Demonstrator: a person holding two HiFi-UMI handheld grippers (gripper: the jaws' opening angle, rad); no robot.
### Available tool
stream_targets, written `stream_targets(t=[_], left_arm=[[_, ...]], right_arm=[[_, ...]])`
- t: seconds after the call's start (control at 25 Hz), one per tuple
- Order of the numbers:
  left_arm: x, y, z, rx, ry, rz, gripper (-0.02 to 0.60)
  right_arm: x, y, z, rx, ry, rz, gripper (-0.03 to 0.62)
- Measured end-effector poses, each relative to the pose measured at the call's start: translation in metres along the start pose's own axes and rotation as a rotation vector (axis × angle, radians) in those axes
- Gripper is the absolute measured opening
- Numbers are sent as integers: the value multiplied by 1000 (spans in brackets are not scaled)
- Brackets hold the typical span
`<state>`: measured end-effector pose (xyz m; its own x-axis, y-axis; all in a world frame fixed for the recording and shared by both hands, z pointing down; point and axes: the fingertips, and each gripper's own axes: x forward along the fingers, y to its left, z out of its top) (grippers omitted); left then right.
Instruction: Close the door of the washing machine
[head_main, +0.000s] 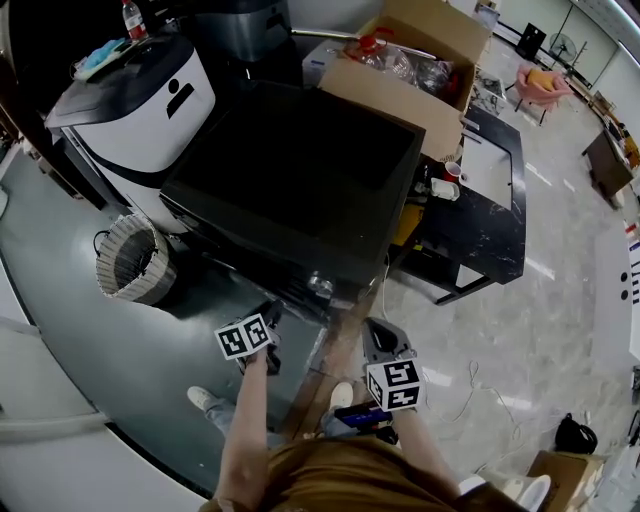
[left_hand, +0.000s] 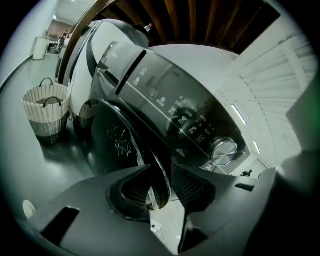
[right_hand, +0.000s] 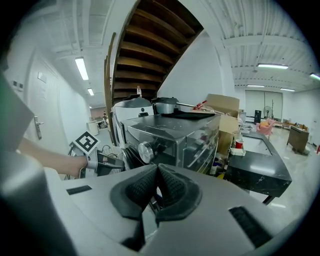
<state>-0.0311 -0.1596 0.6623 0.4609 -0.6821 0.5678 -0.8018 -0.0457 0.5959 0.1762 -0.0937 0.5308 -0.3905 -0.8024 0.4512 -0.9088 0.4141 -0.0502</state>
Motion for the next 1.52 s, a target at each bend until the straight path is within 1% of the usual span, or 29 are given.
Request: stream_targets(t=[0.12, 0.2, 0.36, 0.52, 0.6, 0.76, 0.84, 1.04, 1.2, 1.52], left_arm=[[-25, -14, 13, 116, -63, -22, 98], [-44, -23, 23, 179, -112, -21, 72], [-84, -38, 40, 272, -200, 3, 37], [-122, -55, 52, 350, -273, 23, 34], [-140, -62, 59, 377, -315, 29, 34], [-173, -73, 69, 397, -408, 34, 32], [-185, -77, 71, 399, -438, 38, 32], [-211, -79, 77, 400, -491, 54, 32], [-231, -76, 79, 401, -530, 75, 31], [-258, -64, 82, 370, -593, 104, 29]], right_arm=[[0, 11, 9, -24, -25, 31, 12], [-1, 16, 16, -36, -43, 46, 12], [0, 30, 30, -57, -83, 77, 12], [-2, 48, 42, -90, -118, 120, 12], [-3, 57, 47, -106, -134, 135, 12], [-2, 74, 57, -146, -164, 170, 12], [-3, 81, 62, -161, -179, 183, 12], [-4, 103, 74, -185, -212, 221, 12], [-5, 116, 77, -200, -219, 250, 12], [-4, 137, 90, -215, -248, 282, 12]])
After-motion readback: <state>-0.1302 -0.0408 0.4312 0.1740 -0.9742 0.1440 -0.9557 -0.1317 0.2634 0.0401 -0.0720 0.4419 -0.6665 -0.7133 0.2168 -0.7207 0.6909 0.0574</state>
